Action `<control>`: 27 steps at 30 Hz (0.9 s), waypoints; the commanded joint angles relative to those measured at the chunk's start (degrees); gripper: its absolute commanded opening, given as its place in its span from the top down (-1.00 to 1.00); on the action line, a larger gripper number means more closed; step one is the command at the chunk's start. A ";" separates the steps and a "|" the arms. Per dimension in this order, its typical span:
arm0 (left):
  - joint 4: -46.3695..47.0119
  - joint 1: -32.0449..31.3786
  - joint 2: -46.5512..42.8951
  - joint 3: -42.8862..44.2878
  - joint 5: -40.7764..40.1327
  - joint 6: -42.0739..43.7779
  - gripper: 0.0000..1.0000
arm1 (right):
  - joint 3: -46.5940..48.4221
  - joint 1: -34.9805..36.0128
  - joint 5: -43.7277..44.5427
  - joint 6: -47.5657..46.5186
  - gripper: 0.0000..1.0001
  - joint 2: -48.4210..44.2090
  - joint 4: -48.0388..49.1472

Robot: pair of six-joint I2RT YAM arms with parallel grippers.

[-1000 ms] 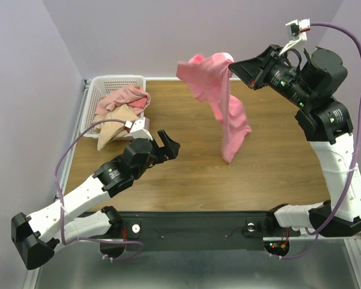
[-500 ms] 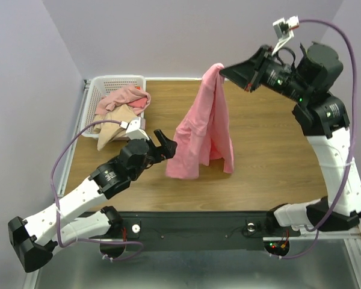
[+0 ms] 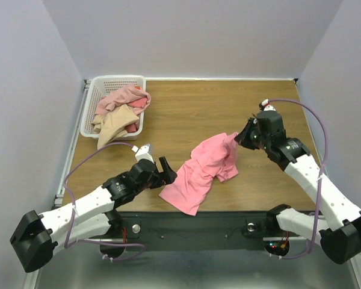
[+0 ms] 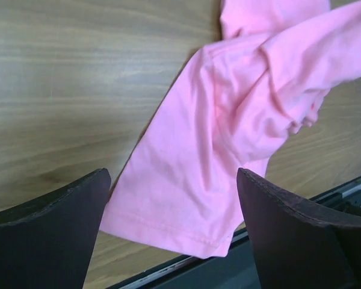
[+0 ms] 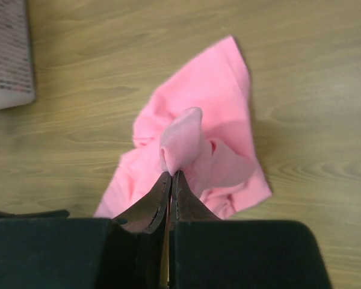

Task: Fold and stack the t-shirts
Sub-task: Flatten the tshirt out

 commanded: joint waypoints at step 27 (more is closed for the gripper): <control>-21.24 -8.01 29.93 12.27 -1.33 -19.06 0.72 | -4.91 -0.15 14.76 -0.66 0.99 -2.35 1.66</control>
